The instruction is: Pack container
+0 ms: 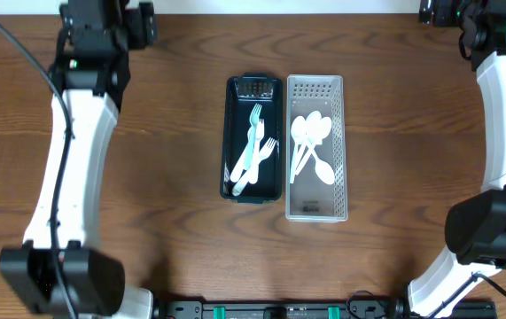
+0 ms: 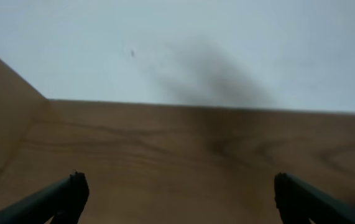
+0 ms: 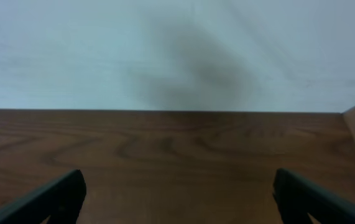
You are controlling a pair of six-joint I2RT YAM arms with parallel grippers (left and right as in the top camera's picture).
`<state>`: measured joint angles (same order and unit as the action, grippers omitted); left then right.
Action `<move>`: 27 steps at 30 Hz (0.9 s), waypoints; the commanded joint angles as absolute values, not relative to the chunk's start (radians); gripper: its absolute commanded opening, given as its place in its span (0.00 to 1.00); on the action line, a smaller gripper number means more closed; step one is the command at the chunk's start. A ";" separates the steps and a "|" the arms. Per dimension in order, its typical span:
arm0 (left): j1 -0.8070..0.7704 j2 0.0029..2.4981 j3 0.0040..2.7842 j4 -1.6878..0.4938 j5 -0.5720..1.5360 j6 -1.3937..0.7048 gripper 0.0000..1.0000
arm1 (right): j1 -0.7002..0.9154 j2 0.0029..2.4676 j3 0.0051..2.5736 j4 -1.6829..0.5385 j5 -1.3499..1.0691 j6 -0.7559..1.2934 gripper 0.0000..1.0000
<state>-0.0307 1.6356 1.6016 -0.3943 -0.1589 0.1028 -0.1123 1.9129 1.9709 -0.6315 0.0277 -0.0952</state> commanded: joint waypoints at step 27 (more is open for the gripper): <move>-0.030 0.503 0.446 0.023 -0.064 0.078 0.98 | -0.058 0.682 0.528 -0.062 0.168 -0.020 0.99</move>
